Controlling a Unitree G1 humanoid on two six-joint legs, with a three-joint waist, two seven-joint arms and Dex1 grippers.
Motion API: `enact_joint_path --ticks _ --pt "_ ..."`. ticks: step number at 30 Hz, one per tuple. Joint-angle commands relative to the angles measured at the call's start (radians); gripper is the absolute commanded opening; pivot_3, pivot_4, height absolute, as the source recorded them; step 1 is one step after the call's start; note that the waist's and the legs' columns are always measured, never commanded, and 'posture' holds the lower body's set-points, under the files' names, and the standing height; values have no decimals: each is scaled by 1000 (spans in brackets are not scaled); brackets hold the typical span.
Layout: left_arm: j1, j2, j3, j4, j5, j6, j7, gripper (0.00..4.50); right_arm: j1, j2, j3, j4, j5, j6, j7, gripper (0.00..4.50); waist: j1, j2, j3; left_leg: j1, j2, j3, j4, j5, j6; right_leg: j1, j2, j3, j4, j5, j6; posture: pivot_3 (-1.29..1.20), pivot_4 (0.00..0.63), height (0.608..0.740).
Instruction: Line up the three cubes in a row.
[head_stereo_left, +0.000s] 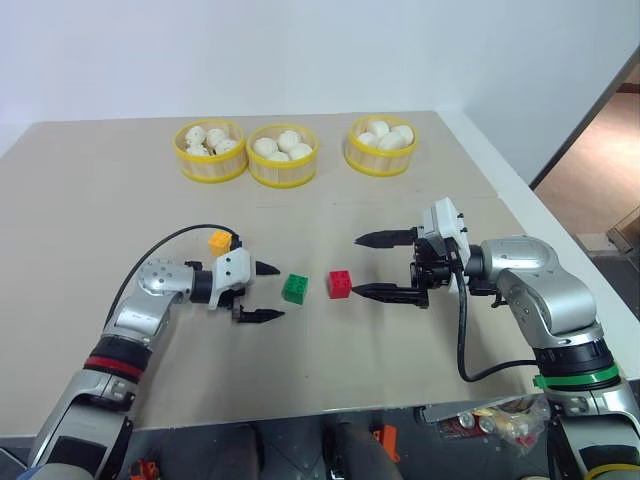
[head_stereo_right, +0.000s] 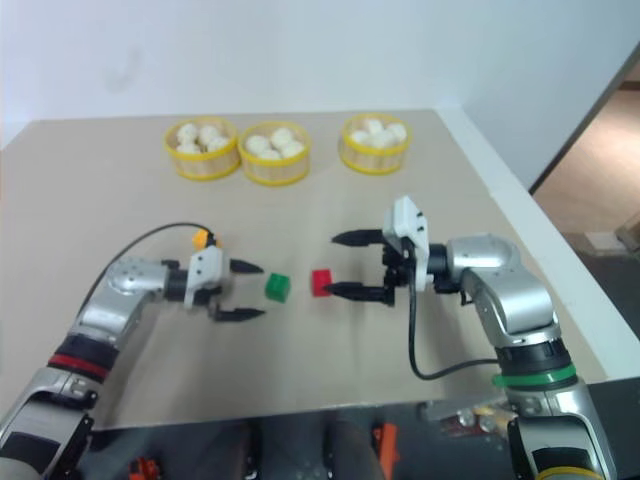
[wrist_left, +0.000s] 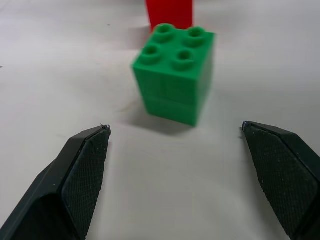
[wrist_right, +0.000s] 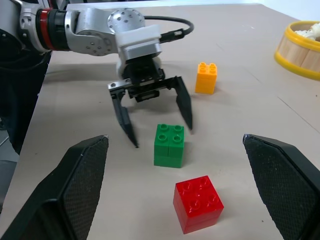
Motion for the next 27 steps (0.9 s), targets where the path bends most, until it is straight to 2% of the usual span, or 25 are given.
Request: enact_joint_path --ticks 1,7,15,21,27 --pt "18 33 53 -70 -41 35 9 4411 -8 -10 -13 -14 3 -15 12 4500 0 0 0 0 0 0 0 0 0 0 0 0 0 0 0 0 150 740" --pt "61 59 96 -90 -71 -1 10 4411 -17 -5 -6 5 -6 -25 21 4500 1 0 0 0 0 0 1 0 0 0 0 0 0 1 0 0 150 740" --pt "83 51 166 -145 -134 90 89 4411 -26 1 1 18 -14 -33 29 4500 1 0 0 0 0 0 1 0 0 0 0 0 0 0 0 0 150 740" --pt "124 44 304 -220 -209 221 265 4411 -13 -3 -3 6 -13 -31 27 4500 -1 0 0 0 0 0 1 0 0 0 0 0 0 1 0 0 150 740" --pt "150 -15 382 -281 -238 313 461 4411 -5 -6 -5 5 -16 -35 27 4500 2 0 0 0 0 0 1 0 0 0 -1 0 0 1 1 0 150 740"
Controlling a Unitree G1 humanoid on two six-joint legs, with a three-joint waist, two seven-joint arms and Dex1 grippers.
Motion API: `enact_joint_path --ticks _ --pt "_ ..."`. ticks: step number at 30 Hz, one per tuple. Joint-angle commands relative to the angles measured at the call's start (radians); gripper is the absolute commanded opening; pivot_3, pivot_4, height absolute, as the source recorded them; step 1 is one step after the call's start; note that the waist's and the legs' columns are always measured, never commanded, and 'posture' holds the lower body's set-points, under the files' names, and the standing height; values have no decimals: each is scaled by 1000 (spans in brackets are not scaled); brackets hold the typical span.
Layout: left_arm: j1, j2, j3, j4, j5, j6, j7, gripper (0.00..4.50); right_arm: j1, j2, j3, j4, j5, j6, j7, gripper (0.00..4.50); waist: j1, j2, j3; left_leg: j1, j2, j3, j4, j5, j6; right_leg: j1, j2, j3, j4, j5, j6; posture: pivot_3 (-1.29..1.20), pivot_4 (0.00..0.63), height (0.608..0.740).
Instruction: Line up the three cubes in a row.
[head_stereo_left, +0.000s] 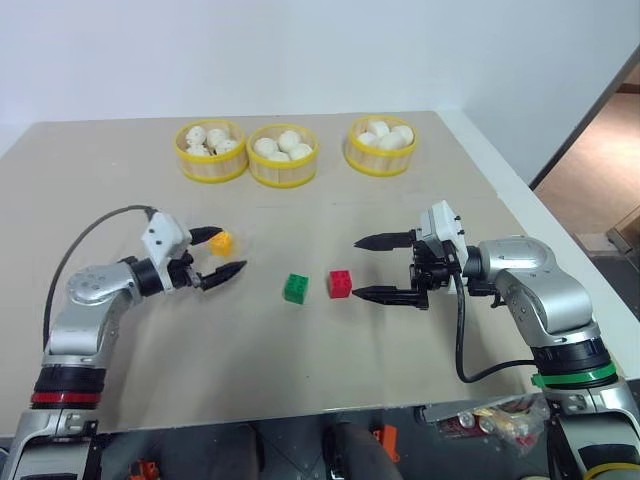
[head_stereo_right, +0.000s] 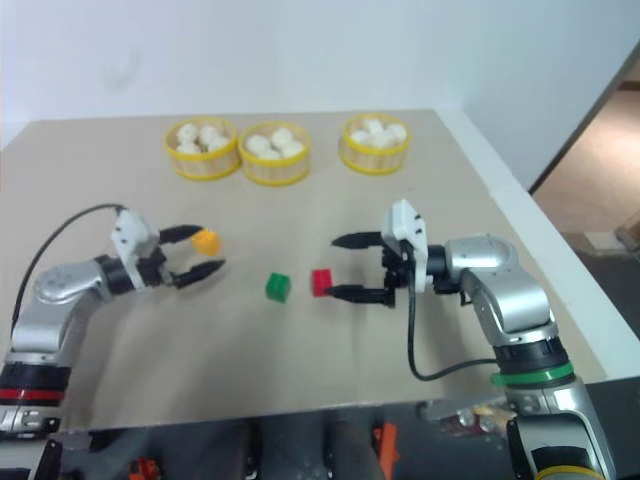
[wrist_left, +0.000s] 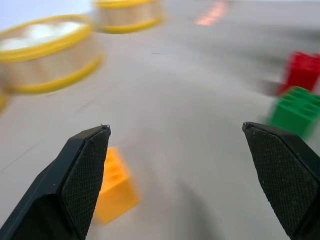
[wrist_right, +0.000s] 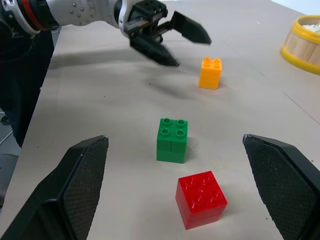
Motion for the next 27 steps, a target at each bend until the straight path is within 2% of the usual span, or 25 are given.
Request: enact_joint_path --ticks 1,10,17,22,25,27 --pt "-10 -29 44 -43 -12 41 120 4411 -3 -8 -15 -22 3 -15 2 4500 1 0 0 0 0 0 1 0 0 0 0 0 0 0 0 0 150 740" --pt "-47 -107 18 35 36 82 284 4411 -7 -5 -14 -12 -3 -22 -1 4500 1 0 0 0 0 0 1 0 0 1 0 0 0 1 1 0 150 740" --pt "-79 -149 -26 96 73 112 329 4411 -11 8 -20 -7 -3 -24 -16 4500 0 0 0 0 -1 0 1 0 0 1 0 1 0 1 1 0 150 740" --pt "-106 -169 -50 163 99 127 356 4411 -37 63 -75 -13 77 55 -86 4500 0 0 0 0 0 0 1 0 0 1 0 0 0 1 1 0 150 740" --pt "-123 -182 -59 196 113 120 368 3665 -51 91 -99 -18 106 84 -125 4500 0 0 0 0 -1 0 1 0 0 1 0 1 0 2 1 0 150 740" --pt "-133 -186 -61 212 121 114 373 2961 -54 93 -96 -21 103 85 -130 4500 0 0 0 0 -1 0 1 0 0 1 0 1 0 2 1 0 150 740"
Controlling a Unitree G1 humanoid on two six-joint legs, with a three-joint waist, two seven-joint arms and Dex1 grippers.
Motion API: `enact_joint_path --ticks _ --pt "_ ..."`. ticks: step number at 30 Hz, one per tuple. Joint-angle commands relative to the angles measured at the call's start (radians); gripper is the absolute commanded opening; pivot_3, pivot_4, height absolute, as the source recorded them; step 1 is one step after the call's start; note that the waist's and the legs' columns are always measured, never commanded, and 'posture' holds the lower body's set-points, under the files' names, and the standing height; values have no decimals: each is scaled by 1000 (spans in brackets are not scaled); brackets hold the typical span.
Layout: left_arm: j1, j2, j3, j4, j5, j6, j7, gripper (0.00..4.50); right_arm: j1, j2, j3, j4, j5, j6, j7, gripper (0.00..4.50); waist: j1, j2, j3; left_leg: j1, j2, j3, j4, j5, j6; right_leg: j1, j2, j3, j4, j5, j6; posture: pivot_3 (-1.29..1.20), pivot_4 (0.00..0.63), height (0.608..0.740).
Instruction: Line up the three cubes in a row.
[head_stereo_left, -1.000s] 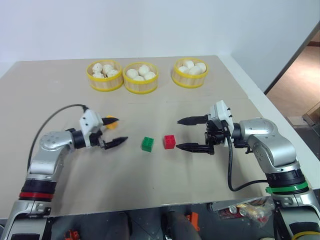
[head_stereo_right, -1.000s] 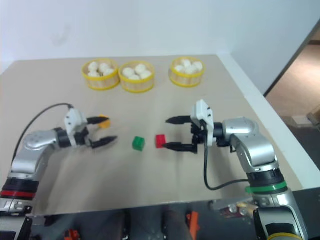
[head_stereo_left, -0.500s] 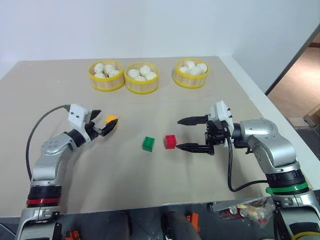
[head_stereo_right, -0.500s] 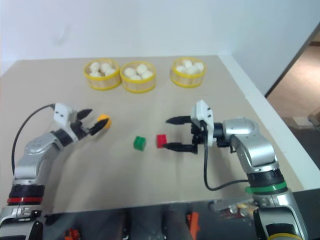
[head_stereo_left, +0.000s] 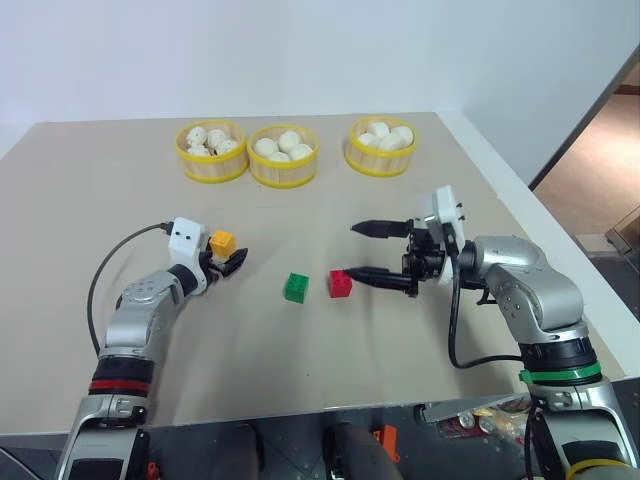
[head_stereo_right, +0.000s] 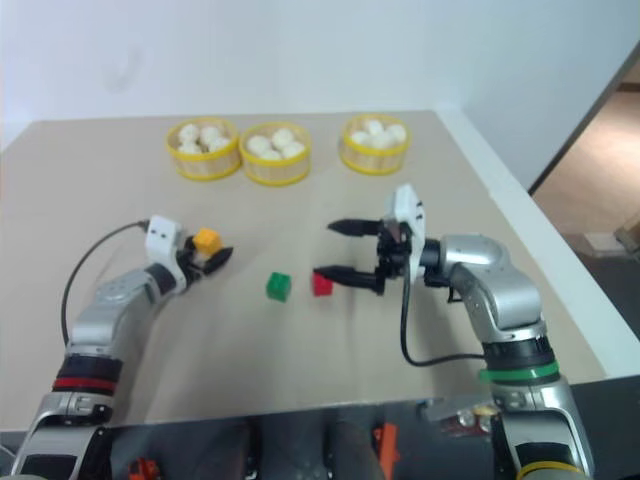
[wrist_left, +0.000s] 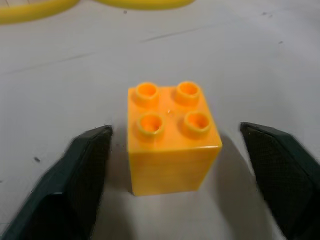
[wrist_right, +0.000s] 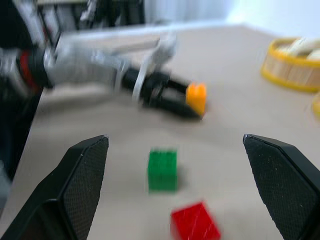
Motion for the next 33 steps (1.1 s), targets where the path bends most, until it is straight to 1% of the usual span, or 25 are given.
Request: enact_joint_path --ticks 1,2,3,5,6,8,9,12,15,19,21,25,29,33 --pt "-24 1 -5 13 21 -18 7 2622 -19 2 -28 -24 24 6 -15 4500 0 0 0 0 0 0 0 0 0 0 0 0 0 0 0 0 150 740" --pt "-28 0 -9 17 24 -19 2 2306 -17 2 -26 -24 20 3 -15 4500 0 0 0 0 0 0 0 0 0 0 0 0 0 0 0 0 150 740" --pt "-30 0 -11 20 25 -20 -4 1895 -15 1 -24 -23 17 0 -15 4500 0 0 0 0 0 0 0 0 0 0 0 0 0 0 0 0 150 740" --pt "-35 3 -15 26 38 -36 -11 1350 -13 -1 -21 -21 10 -7 -14 4500 0 0 0 0 0 0 0 0 0 0 0 0 0 0 0 0 150 740" --pt "-32 12 -18 13 30 -33 -39 1350 -10 -5 -20 -21 6 -11 -12 4500 0 0 0 0 0 0 0 0 0 0 0 0 0 0 0 0 150 740" --pt "-9 49 -33 -46 3 -46 -145 1350 -5 -11 -20 -23 0 -15 -10 4500 0 0 0 0 0 0 0 0 0 0 0 0 0 0 0 0 150 740" --pt "9 73 -47 -79 -10 -58 -213 1350 -3 -13 -19 -24 -1 -16 -9 4500 0 0 0 0 0 0 0 0 0 0 0 0 0 0 0 0 150 740" --pt "84 169 -94 -150 -31 -168 -447 1350 0 -22 -18 -25 -6 -19 -2 4500 -4 0 0 0 0 1 -1 0 0 -1 0 1 0 -1 -1 0 150 740" --pt "96 237 -99 -103 -40 -237 -583 1350 0 -30 -14 -19 -13 -25 5 4500 -2 0 0 0 1 1 -2 0 0 -2 1 0 0 -2 -3 0 150 740" --pt "63 298 -136 18 -2 -354 -735 1350 -1 -37 -9 -13 -22 -31 16 4500 0 0 0 0 1 0 -2 0 0 -2 1 -1 0 -3 -7 0 150 740" --pt "36 300 -147 66 0 -378 -781 1350 -1 -39 -9 -12 -23 -31 18 4500 0 0 0 0 1 1 -1 0 0 -2 0 0 0 -3 -7 0 150 740" --pt "-15 282 -166 141 16 -418 -823 1350 0 -38 -10 -17 -24 -28 16 4500 1 0 0 -1 0 1 0 0 0 -2 -1 0 0 -3 -6 0 150 740" --pt "-47 257 -189 179 32 -458 -855 1350 0 -39 -6 -23 -25 -26 18 4500 0 0 0 -1 1 1 0 0 0 -2 0 0 0 -1 -2 0 150 740" --pt "-72 238 -198 204 34 -472 -867 1350 2 -43 -4 -24 -29 -29 20 4500 0 0 0 -1 1 1 -1 0 0 -2 1 0 0 -1 -2 0 150 740"
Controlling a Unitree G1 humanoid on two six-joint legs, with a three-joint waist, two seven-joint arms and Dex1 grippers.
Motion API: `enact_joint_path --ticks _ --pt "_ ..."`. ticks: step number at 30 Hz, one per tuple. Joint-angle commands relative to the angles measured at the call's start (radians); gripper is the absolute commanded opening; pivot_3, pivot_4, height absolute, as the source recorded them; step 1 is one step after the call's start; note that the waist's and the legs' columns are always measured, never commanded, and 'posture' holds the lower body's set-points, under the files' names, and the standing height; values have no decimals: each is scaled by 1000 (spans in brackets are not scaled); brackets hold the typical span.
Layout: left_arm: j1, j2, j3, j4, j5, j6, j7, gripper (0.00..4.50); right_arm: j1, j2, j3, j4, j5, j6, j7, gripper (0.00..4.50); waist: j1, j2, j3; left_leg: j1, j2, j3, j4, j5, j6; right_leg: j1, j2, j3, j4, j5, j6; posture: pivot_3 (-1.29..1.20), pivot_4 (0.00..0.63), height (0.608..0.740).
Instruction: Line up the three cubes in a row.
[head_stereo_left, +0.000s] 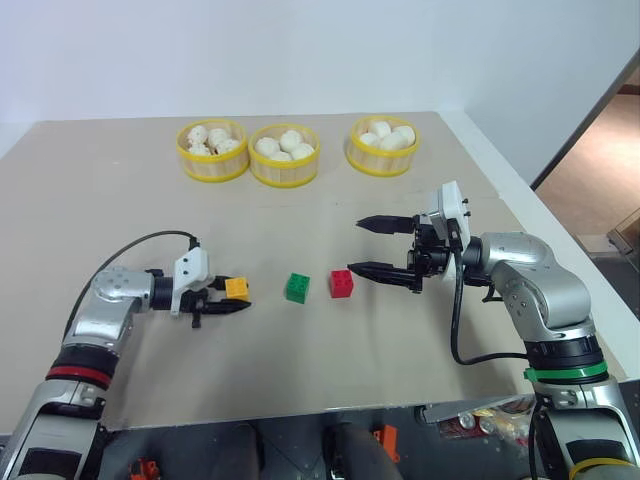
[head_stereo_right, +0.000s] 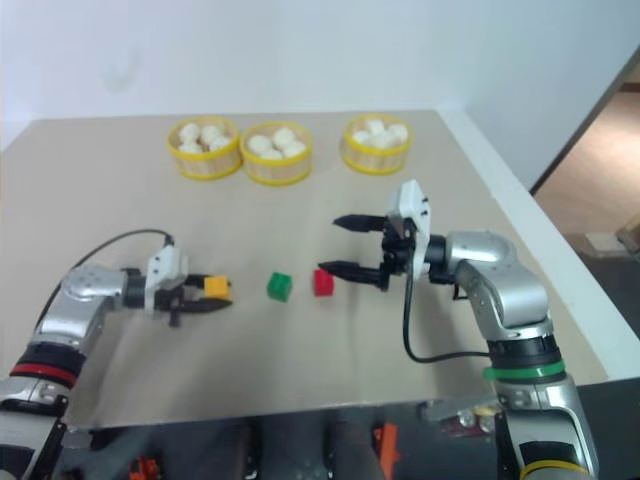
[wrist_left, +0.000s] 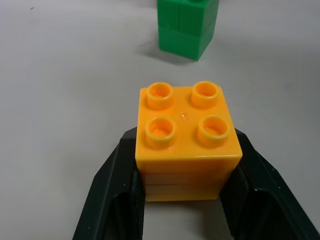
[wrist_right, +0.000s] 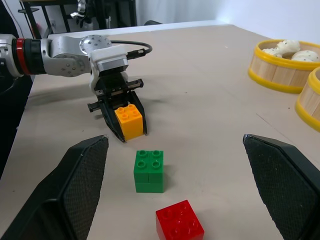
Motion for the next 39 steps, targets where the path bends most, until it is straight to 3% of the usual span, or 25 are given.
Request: enact_joint_path --ticks 1,21,23,29,35,39 --pt "-30 -16 -4 12 5 -24 -18 1350 -7 -12 -13 -24 4 -12 3 4500 0 0 0 0 0 0 0 0 0 0 0 0 0 0 0 0 150 740" --pt "-67 -53 -61 96 64 -85 -90 1350 13 -18 -8 -38 -2 -16 0 4500 1 0 0 0 -1 0 0 0 0 1 -1 0 0 0 1 0 150 740" --pt "-72 -53 -65 106 67 -92 -94 2372 15 -18 -7 -40 -3 -17 0 4500 1 0 0 0 -1 0 1 0 0 1 -1 0 0 0 1 0 150 740" --pt "-94 -62 -65 129 73 -102 -99 4407 21 -21 -6 -39 -6 -19 1 4500 0 0 0 0 -1 0 0 0 0 1 -1 0 0 0 1 0 150 740" --pt "-57 -11 -21 50 36 -54 -98 4468 36 -29 -17 -54 -5 -13 -1 4500 -2 0 0 0 -1 0 0 0 0 1 -1 0 0 0 2 0 150 740" --pt "42 76 45 -135 -31 42 -77 4468 55 -45 -39 -72 6 -5 -10 4500 -10 0 0 1 0 0 -1 0 0 0 0 1 0 -1 1 0 150 740"
